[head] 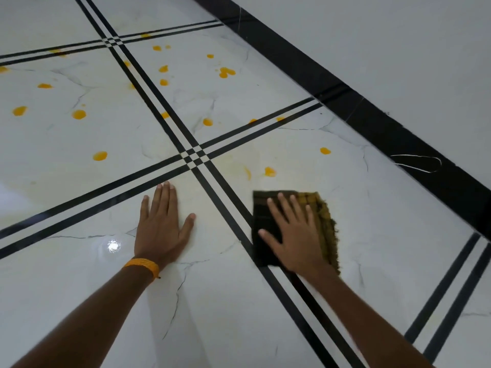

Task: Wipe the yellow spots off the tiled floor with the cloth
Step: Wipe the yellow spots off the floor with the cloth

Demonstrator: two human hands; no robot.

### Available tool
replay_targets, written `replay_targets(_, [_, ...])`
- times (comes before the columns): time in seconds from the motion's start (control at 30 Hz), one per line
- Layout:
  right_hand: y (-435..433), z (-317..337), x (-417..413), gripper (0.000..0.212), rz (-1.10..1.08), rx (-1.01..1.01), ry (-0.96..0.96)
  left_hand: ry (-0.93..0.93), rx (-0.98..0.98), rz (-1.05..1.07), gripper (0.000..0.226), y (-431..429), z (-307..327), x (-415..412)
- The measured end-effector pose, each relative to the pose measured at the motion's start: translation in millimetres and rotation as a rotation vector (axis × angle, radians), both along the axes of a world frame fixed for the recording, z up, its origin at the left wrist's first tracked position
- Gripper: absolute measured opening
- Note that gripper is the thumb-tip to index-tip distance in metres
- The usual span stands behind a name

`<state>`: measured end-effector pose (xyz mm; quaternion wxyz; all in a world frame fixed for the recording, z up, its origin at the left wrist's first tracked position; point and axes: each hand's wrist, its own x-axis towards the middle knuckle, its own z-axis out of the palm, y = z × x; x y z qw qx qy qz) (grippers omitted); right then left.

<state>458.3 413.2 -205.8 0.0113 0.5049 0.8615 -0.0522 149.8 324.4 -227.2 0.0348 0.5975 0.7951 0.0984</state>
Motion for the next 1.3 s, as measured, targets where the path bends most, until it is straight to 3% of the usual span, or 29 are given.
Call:
replay_targets(0.1, [30.6, 2.5, -19.9, 0.082, -0.235, -0.006, -0.002, 0.007, 0.015, 0.006, 0.084, 1.7, -1.6, -2.1])
replay_targets(0.3, [-58.9, 9.9, -42.3, 0.065, 0.156, -0.153, 0.155, -0.029, 0.006, -0.002, 0.085, -1.3, 2.0, -3.9])
replay_targets(0.43, [-0.4, 26.5, -35.5, 0.051, 0.023, -0.145, 0.3, -0.034, 0.006, 0.007, 0.084, 1.2, 3.4, -3.3])
replay_targets(0.57, [18.3, 37.5, -39.8, 0.032, 0.002, -0.141, 0.131, -0.037, 0.012, 0.009, 0.084, 0.6, 3.2, -3.1])
replay_targets(0.67, [29.4, 47.4, -44.1, 0.012, 0.0, -0.259, 0.069, -0.042, 0.015, 0.013, 0.084, 0.4, 1.9, -2.9])
replay_targets(0.8, [52.3, 66.1, -52.1, 0.006, 0.074, -0.466, 0.105, -0.058, 0.019, 0.013, 0.084, 0.7, 1.6, -3.7])
replay_targets(0.9, [66.6, 91.6, -56.8, 0.011, 0.121, -0.546, 0.245, -0.06, 0.017, 0.015, 0.085, 0.9, 2.1, -3.7])
replay_targets(1.1, [94.7, 179.2, -74.6, 0.023, 0.264, -0.215, 0.399, -0.073, -0.009, 0.022, 0.087, -0.1, 3.4, -3.5])
replay_targets(1.2, [92.7, 190.1, -90.9, 0.033, 0.347, -0.046, 0.291, -0.08, -0.021, 0.022, 0.088, -0.6, 4.1, -4.4])
replay_targets(1.3, [71.8, 157.4, -96.1, 0.039, 0.397, -0.005, 0.175, -0.095, -0.011, 0.022, 0.088, -0.6, 5.0, -4.1])
